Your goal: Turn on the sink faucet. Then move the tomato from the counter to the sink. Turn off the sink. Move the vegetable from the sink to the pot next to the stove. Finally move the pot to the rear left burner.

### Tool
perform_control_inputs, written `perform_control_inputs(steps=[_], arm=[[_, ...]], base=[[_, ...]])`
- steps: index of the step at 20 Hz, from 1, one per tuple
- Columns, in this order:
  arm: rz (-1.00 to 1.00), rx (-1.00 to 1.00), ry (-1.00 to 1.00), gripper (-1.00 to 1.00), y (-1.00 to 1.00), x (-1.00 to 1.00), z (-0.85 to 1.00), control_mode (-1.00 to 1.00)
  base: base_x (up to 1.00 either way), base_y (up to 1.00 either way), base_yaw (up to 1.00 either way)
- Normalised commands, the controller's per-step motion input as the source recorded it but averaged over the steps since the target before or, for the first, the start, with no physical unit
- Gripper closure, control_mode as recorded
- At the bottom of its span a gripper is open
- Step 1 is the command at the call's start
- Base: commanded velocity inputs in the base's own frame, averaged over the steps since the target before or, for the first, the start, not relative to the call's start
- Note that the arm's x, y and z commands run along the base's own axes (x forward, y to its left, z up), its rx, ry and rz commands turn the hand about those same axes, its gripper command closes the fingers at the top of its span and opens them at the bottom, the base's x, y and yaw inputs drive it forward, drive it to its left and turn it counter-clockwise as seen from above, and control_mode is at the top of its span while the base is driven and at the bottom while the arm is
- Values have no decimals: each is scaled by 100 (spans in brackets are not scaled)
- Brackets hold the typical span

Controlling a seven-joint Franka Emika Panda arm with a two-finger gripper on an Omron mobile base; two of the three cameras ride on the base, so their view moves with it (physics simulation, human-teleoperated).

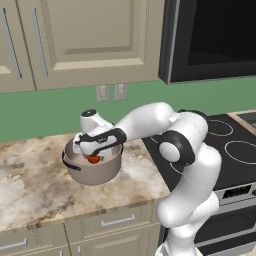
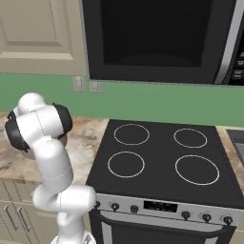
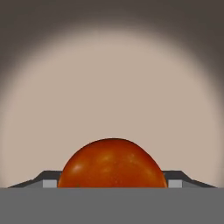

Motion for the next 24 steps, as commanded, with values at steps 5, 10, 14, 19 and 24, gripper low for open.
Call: perform_control_inputs(steps=[5, 10, 14, 19, 24], arm=[[0, 0, -2, -100, 0, -13, 16, -100], [0, 0, -7, -100, 0, -13, 35, -100], [-5, 0, -3, -100, -4, -21, 31, -100], [-12, 0, 0, -100, -25, -32, 7, -100], [-14, 0, 1, -100, -32, -29, 5, -100]], base=[[0, 0, 0], [0, 0, 0], [0, 0, 0], [0, 0, 0], [0, 0, 0]])
